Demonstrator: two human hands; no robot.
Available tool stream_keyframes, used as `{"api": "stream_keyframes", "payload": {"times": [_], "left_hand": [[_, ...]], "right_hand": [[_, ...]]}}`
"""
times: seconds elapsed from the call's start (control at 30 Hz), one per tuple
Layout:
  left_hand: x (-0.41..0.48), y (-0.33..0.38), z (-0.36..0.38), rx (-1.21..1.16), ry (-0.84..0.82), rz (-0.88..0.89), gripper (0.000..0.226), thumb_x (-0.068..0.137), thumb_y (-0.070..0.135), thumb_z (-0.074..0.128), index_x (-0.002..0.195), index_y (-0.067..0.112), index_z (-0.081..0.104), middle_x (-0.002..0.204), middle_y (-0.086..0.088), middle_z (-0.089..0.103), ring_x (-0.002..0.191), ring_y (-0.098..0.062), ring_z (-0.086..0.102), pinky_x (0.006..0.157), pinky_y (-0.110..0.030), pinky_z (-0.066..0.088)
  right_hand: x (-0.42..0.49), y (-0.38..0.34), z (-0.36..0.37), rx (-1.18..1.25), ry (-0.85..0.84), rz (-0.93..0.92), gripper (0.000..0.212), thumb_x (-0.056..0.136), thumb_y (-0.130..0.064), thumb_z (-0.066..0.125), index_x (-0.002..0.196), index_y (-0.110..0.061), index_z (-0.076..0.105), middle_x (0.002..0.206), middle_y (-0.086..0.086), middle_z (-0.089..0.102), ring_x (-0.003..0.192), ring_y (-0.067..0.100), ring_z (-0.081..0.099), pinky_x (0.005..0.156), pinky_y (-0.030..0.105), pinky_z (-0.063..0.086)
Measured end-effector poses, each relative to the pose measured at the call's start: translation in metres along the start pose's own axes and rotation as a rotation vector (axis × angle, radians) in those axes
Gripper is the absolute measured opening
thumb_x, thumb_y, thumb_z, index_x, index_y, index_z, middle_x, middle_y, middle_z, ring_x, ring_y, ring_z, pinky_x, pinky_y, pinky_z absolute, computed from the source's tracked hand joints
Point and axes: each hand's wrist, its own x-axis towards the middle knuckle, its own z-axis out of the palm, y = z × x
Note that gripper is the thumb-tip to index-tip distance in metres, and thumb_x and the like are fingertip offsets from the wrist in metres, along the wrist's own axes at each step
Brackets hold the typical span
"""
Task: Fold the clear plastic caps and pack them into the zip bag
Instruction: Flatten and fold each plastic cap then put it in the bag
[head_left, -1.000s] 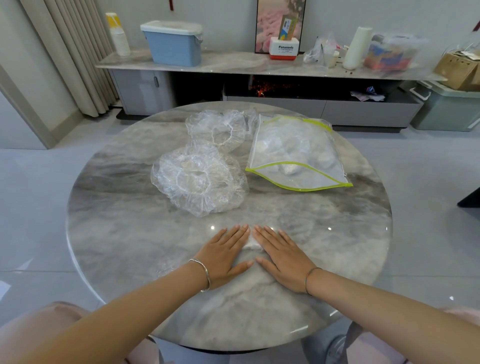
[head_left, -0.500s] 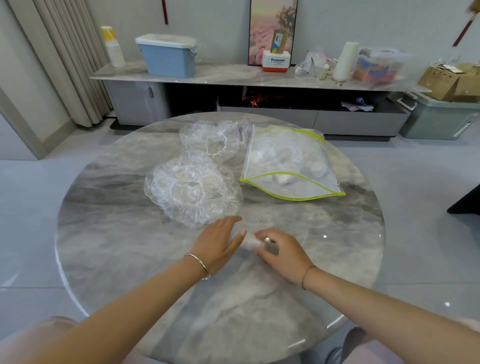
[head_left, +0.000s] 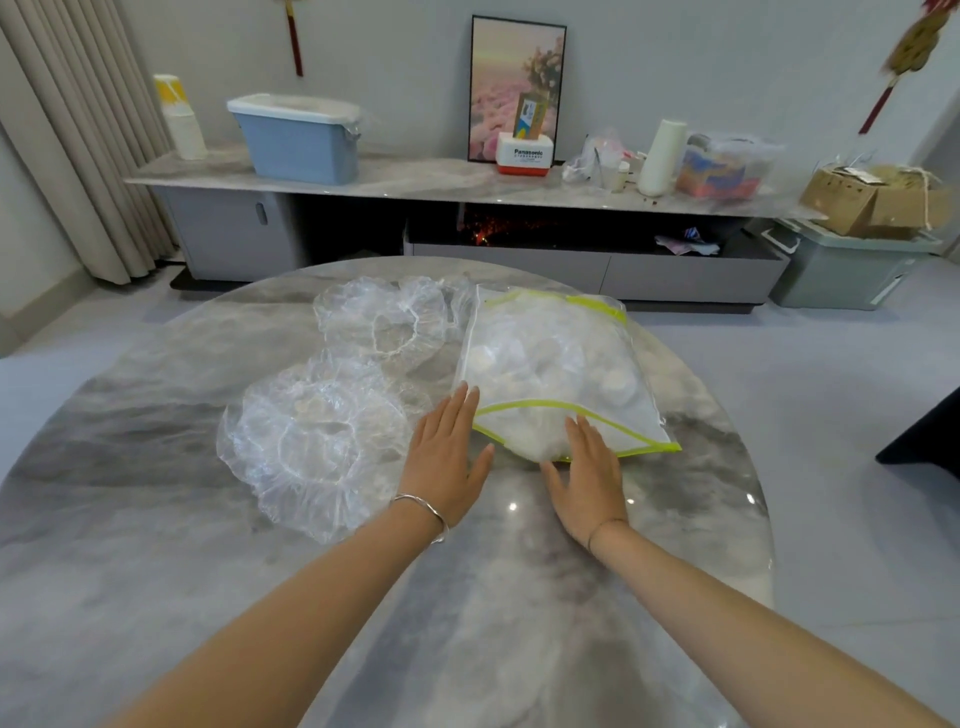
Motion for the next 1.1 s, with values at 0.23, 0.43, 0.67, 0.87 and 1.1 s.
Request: {"api": "stream_keyframes", "payload": {"times": [0.23, 0.43, 0.67, 0.87, 1.1], "left_hand": [[0.045, -0.003, 0.017, 0.175, -0.135, 0.026, 0.069, 0.097, 0.028, 0.042, 0.149, 0.031, -0.002, 0.158, 0.007, -0.006, 0.145, -0.016, -0.004, 0.118, -0.034, 0.0], [0.055, -0.013, 0.023, 0.117, -0.094, -0.015, 0.049, 0.103, 0.026, 0.027, 0.149, 0.03, 0.011, 0.157, 0.008, 0.015, 0.143, -0.013, 0.015, 0.112, -0.025, 0.011], [0.056, -0.021, 0.023, 0.032, -0.07, 0.011, 0.044, 0.103, 0.027, 0.026, 0.147, 0.034, 0.021, 0.154, 0.01, 0.023, 0.141, -0.015, 0.02, 0.111, -0.024, 0.018], [0.058, -0.02, 0.018, -0.016, -0.045, 0.009, 0.043, 0.103, 0.03, 0.024, 0.145, 0.039, 0.02, 0.153, 0.014, 0.025, 0.141, -0.009, 0.021, 0.108, -0.017, 0.018], [0.06, -0.017, 0.017, -0.07, -0.073, -0.012, 0.043, 0.103, 0.031, 0.023, 0.146, 0.037, 0.022, 0.152, 0.013, 0.027, 0.141, -0.008, 0.021, 0.107, -0.019, 0.024]], "right_hand": [[-0.007, 0.005, 0.013, -0.125, 0.003, -0.338, 0.054, 0.093, -0.04, 0.024, 0.145, -0.027, 0.034, 0.155, -0.002, 0.02, 0.142, 0.017, 0.016, 0.112, 0.031, 0.004], [0.017, 0.001, 0.016, -0.198, -0.157, -0.375, 0.08, 0.082, -0.057, -0.011, 0.15, -0.024, 0.014, 0.154, -0.011, -0.009, 0.146, 0.012, -0.005, 0.111, 0.027, -0.015], [0.076, -0.029, 0.031, -0.299, -0.126, -0.425, 0.067, 0.091, -0.045, 0.002, 0.149, -0.016, 0.018, 0.157, 0.0, 0.013, 0.145, 0.021, -0.002, 0.115, 0.034, -0.011], [0.132, -0.046, 0.039, -0.425, -0.249, -0.265, 0.055, 0.1, -0.041, 0.007, 0.15, -0.025, -0.01, 0.156, -0.005, -0.02, 0.143, 0.018, -0.021, 0.114, 0.04, -0.013], [0.072, -0.026, 0.014, -0.009, -0.101, -0.429, 0.065, 0.093, -0.055, 0.002, 0.147, -0.029, 0.027, 0.157, -0.008, 0.011, 0.145, 0.012, 0.003, 0.115, 0.025, -0.006]]}}
